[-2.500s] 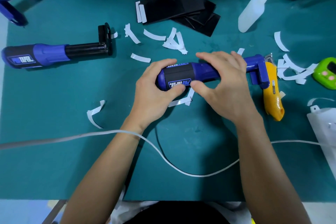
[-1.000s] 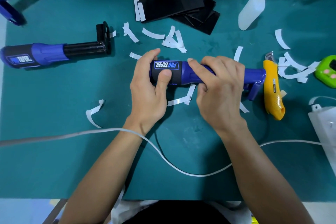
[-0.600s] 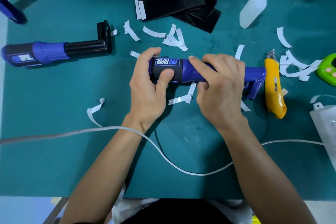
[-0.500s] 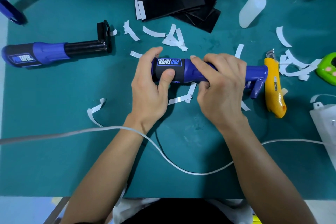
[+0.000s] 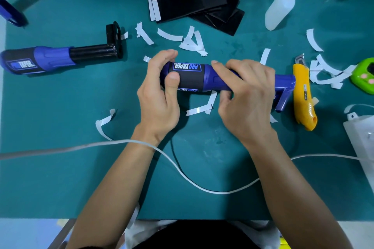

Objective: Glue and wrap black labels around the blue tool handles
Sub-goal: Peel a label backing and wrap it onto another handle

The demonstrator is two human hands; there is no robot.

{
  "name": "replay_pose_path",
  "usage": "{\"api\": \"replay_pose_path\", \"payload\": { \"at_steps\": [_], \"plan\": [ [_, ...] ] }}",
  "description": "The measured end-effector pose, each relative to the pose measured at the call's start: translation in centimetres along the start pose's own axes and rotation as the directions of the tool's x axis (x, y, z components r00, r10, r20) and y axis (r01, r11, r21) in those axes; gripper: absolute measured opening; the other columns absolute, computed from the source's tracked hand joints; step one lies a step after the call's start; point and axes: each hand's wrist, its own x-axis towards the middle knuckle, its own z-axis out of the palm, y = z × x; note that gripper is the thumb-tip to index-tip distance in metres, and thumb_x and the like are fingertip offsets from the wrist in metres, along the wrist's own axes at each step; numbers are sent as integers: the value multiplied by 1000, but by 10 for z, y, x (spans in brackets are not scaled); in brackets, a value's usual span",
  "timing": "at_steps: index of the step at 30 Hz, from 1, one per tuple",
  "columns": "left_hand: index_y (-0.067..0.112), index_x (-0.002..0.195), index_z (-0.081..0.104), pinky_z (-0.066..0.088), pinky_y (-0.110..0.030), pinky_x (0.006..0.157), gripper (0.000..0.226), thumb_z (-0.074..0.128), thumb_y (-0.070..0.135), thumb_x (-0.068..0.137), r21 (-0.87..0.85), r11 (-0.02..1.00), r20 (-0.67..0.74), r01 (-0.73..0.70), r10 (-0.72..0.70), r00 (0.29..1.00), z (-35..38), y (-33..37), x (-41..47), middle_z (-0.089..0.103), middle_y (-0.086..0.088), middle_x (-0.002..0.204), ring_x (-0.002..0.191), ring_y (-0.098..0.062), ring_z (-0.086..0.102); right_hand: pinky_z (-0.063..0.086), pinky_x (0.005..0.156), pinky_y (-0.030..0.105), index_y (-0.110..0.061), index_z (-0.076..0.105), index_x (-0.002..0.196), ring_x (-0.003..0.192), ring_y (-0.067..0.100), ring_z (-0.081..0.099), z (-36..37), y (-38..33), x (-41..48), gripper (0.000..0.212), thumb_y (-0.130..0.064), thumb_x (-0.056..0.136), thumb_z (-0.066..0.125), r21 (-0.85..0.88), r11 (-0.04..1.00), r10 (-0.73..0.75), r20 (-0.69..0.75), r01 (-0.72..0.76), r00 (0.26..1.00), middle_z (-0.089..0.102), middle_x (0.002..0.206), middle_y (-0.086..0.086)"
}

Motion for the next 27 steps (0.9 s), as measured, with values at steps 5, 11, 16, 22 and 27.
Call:
{"api": "replay_pose_path", "payload": {
  "at_steps": [5, 11, 16, 22, 27],
  "plan": [
    [11, 139, 57, 54, -37, 101, 42, 63, 21, 98, 47, 991, -97, 125, -120, 988, 6, 11, -2, 68, 0, 130, 118, -14, 66, 38, 87, 41, -15, 74, 127, 97, 34, 64, -1, -6, -2, 57, 0, 74, 58, -26, 999, -32, 17, 32, 999, 71, 108, 5],
    [29, 142, 52, 50, -24, 94, 75, 85, 32, 75, 38, 985, -42, 168, -166, 985, 2, 13, 2, 64, 21, 125, 115, -14, 64, 38, 88, 41, -14, 74, 127, 97, 33, 63, -2, -9, -3, 54, -2, 77, 58, -5, 999, -44, 29, 44, 999, 71, 108, 5],
    [11, 141, 52, 49, -26, 101, 38, 59, 22, 105, 24, 999, -35, 27, -26, 999, -2, 6, 3, 68, -1, 130, 120, -16, 66, 37, 88, 40, -14, 72, 130, 98, 33, 63, 0, -5, -2, 54, -1, 78, 63, -9, 1000, -25, 24, 26, 999, 70, 111, 5],
    [24, 143, 53, 51, -28, 97, 57, 71, 30, 89, 160, 977, -60, 139, -131, 990, 7, 16, 0, 64, 13, 127, 118, -8, 63, 38, 86, 41, -12, 74, 126, 95, 33, 63, 3, -9, -5, 52, 1, 78, 60, -13, 999, -42, 11, 42, 999, 71, 106, 6],
    [32, 145, 48, 48, -20, 96, 68, 81, 37, 85, 76, 976, 18, 202, -204, 979, 2, 12, 4, 63, 20, 126, 117, -11, 63, 39, 85, 42, -13, 73, 128, 96, 34, 64, 4, -8, -4, 50, 2, 81, 61, -23, 999, -41, 11, 41, 999, 71, 107, 6]
  ]
}}
